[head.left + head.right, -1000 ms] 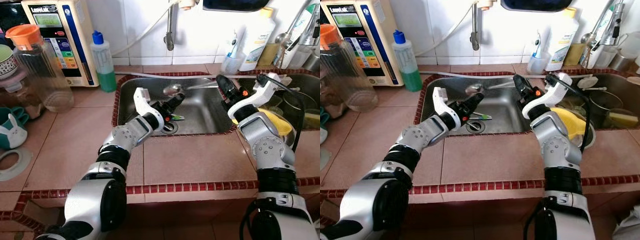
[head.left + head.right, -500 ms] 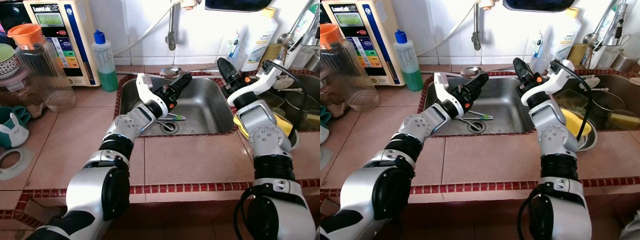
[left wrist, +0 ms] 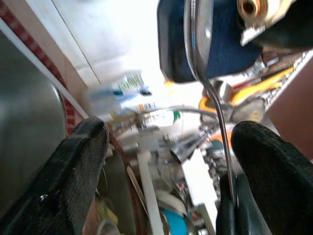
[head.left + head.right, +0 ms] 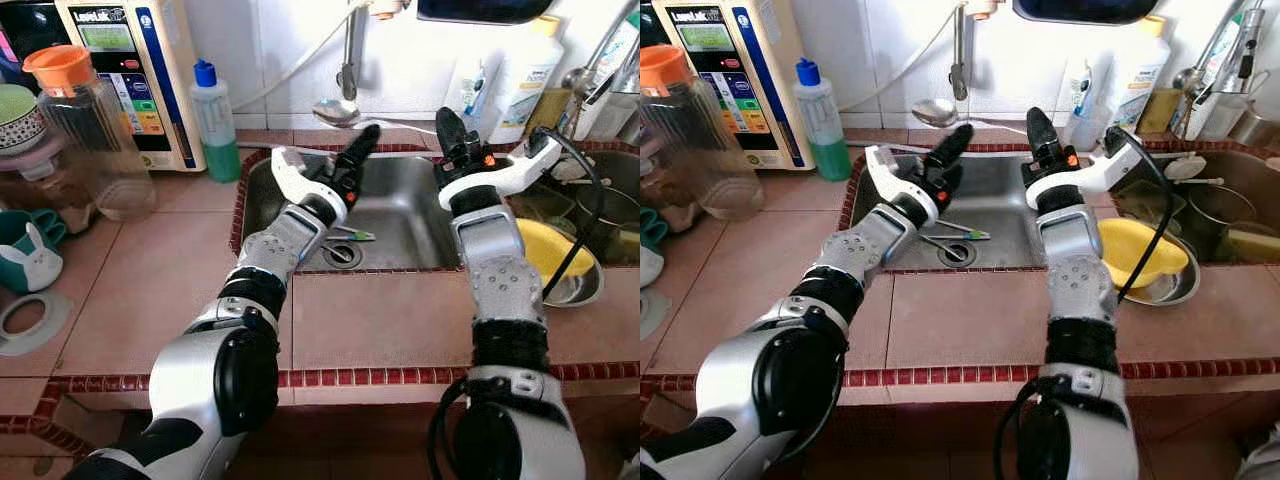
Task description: Kitchen organization
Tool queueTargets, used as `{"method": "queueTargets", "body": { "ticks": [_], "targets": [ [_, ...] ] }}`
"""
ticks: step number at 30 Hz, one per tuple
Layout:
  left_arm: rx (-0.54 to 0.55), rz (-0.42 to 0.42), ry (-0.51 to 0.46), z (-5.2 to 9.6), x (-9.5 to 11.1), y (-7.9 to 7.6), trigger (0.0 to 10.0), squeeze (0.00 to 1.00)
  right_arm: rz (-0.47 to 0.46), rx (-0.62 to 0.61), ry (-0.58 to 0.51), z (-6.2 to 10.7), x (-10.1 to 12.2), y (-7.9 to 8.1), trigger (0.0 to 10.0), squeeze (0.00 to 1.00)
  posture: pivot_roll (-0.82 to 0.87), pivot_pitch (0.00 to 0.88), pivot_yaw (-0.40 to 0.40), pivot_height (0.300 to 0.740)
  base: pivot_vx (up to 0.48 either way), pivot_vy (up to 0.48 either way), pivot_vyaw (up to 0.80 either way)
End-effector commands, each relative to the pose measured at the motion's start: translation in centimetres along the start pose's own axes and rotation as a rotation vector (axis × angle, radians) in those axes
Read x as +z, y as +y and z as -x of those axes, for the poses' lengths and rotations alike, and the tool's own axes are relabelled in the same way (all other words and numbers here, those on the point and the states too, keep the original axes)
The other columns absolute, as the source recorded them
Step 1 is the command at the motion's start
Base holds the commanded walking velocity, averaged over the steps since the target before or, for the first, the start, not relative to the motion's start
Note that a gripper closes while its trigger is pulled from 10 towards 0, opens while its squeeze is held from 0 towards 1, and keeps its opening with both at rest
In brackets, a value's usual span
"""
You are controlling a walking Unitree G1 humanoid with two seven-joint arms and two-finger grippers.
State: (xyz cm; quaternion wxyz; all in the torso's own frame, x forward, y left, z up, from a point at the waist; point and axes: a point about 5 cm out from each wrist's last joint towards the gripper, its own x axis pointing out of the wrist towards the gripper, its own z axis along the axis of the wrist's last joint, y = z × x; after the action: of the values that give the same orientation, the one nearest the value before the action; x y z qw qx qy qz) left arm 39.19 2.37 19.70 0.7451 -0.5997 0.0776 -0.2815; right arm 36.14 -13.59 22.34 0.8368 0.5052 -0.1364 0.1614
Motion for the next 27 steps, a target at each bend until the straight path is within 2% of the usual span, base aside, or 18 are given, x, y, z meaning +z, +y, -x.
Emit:
{"method": "queueTargets", "body": {
  "ticks": [1,5,6,9,10,17,27],
  "targets": [
    [0.004,0.002,0.0,-0.6,-0.5,-0.6,10.0,0.0,-0.001,0.006,0.01,0.3,-0.3,0.7,10.0,0.0,0.04,0.0,0.024,0.74,0.0,0.0,0.0],
    [0.008,0.001,-0.004,-0.6,-0.6,-0.6,10.0,0.0,-0.007,-0.016,0.021,1.2,-0.9,0.7,10.0,0.0,0.03,0.0,0.024,0.74,0.0,0.0,0.0],
    [0.005,0.004,-0.011,-0.6,-0.5,-0.6,10.0,0.0,0.005,-0.05,0.018,1.9,-1.1,0.4,10.0,0.0,0.03,0.0,0.024,0.74,0.0,0.0,0.0],
    [-0.001,0.006,-0.016,-0.6,-0.4,-0.7,10.0,0.0,0.015,-0.097,0.002,2.3,-1.1,-0.2,10.0,0.0,0.02,0.0,0.025,0.74,0.0,0.0,0.0],
    [0.002,-0.003,-0.019,-0.5,-0.4,-0.6,10.0,0.0,-0.016,-0.111,-0.005,2.5,-1.2,-0.2,10.0,0.0,0.03,0.0,0.026,0.74,0.0,0.0,0.0],
    [0.03,-0.002,-0.04,-0.4,-0.3,-0.1,10.0,0.0,-0.056,-0.109,0.036,3.5,-2.4,0.8,10.0,0.0,0.02,0.0,0.028,0.74,0.0,0.0,0.0],
    [0.03,-0.002,-0.04,-0.4,-0.3,-0.1,10.0,0.0,-0.056,-0.109,0.036,3.5,-2.4,0.8,10.0,0.0,0.02,0.0,0.028,0.74,0.0,0.0,0.0]
  ]
}}
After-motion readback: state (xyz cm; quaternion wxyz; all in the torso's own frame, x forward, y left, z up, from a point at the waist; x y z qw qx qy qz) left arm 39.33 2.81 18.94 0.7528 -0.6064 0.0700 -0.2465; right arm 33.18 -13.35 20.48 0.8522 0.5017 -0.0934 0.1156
